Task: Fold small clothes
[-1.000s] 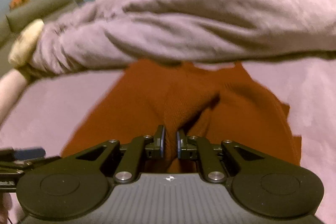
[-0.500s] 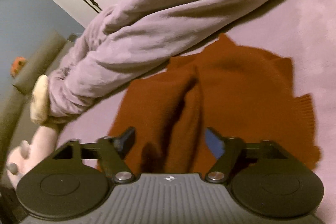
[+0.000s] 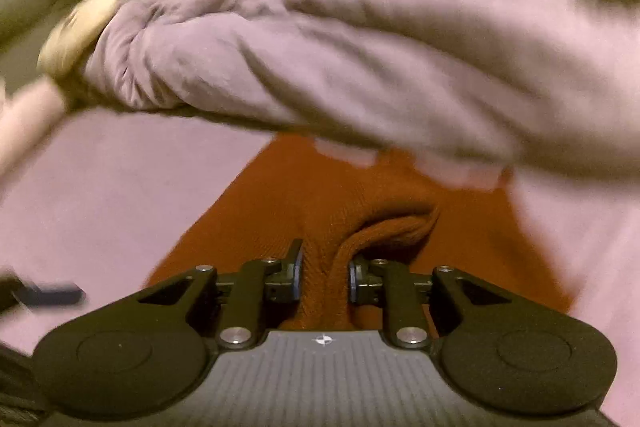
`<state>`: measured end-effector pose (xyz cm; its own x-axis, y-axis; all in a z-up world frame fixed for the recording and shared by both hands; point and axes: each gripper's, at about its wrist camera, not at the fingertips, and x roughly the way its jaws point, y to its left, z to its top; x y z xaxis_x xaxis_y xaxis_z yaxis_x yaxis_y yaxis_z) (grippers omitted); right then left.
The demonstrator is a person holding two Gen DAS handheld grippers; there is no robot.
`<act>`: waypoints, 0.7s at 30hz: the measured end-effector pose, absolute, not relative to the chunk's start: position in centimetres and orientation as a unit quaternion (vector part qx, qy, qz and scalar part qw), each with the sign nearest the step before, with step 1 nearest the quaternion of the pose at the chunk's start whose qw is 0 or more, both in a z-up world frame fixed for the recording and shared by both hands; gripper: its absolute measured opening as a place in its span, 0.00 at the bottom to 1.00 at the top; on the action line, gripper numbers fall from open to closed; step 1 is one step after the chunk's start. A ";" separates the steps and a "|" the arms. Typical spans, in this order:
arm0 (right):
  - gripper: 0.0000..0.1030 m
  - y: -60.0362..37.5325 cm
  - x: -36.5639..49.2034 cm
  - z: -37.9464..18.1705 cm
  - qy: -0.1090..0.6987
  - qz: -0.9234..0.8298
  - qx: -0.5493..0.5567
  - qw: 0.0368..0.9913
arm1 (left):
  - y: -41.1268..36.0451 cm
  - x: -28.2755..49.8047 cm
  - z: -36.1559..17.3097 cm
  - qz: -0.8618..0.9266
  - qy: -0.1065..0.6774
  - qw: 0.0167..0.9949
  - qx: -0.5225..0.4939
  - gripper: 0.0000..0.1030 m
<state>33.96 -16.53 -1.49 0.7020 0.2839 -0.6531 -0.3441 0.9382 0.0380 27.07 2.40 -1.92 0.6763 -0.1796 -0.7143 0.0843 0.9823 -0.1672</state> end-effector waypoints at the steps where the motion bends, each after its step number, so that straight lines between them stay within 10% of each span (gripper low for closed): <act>1: 0.18 -16.5 33.4 -0.6 0.326 0.167 -0.074 0.928 | 2.1 26.9 -1.7 -0.077 0.393 0.915 -0.057 0.91; 11: 0.32 -23.2 30.8 -5.8 0.320 0.039 -0.207 0.924 | -1.5 26.8 -2.7 -0.101 0.425 0.899 -0.020 0.92; 13: 0.58 -25.2 30.2 -5.4 0.308 0.012 -0.160 0.938 | -1.2 26.8 -2.4 -0.097 0.420 0.902 -0.019 0.92; 21: 0.61 -29.9 22.7 -1.4 0.278 0.012 0.094 0.956 | -1.7 27.0 -3.2 -0.084 0.432 0.898 -0.016 0.92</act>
